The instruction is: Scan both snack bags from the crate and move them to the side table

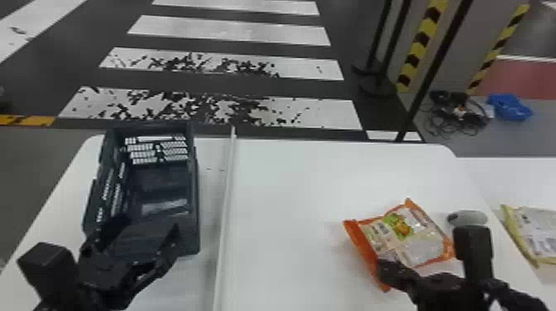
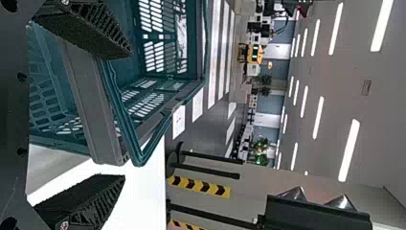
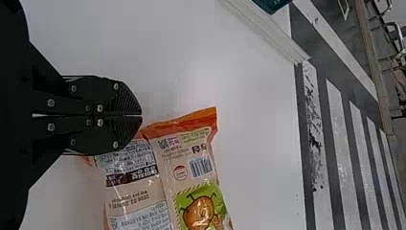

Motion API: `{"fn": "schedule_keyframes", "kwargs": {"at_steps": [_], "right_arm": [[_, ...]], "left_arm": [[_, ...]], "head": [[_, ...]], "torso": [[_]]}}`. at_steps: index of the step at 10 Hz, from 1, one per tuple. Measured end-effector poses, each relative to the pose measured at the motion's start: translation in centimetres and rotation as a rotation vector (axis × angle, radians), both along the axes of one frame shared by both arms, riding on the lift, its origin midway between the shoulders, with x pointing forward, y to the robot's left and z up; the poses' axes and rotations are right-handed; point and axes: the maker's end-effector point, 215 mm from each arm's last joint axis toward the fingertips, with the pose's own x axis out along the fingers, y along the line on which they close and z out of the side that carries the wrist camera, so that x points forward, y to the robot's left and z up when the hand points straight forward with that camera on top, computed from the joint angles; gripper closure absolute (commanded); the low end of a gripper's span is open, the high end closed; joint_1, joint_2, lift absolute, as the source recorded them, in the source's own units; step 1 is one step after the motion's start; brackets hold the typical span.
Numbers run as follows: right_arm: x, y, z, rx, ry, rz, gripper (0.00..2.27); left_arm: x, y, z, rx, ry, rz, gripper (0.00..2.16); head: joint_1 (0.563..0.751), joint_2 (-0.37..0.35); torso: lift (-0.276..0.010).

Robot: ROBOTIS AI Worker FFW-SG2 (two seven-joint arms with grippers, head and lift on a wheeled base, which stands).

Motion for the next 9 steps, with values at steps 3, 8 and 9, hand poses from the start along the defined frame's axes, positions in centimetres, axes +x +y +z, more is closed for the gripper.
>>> {"fn": "schedule_keyframes", "kwargs": {"at_steps": [3,8,9], "right_arm": [[0.8,3.1,0.4,0.029,-0.002,0.046,2.22],[9.4,7.5,4.6,0.114,-0.178,0.060,2.22],[11.2,7.3,4.7,0.123,-0.220,0.049,2.22]], "left_arm": [[0.0,0.1,0.0,0.004,0.000,-0.001,0.06],[-0.3,-0.1,0.4,0.007,-0.005,-0.007,0.06],[-0.4,-0.1,0.4,0.009,-0.004,-0.007,0.06]], "head": [[0.695,-0.043],[0.695,0.026],[0.695,0.025]], "torso": [[-0.099],[-0.099],[-0.099]]}}
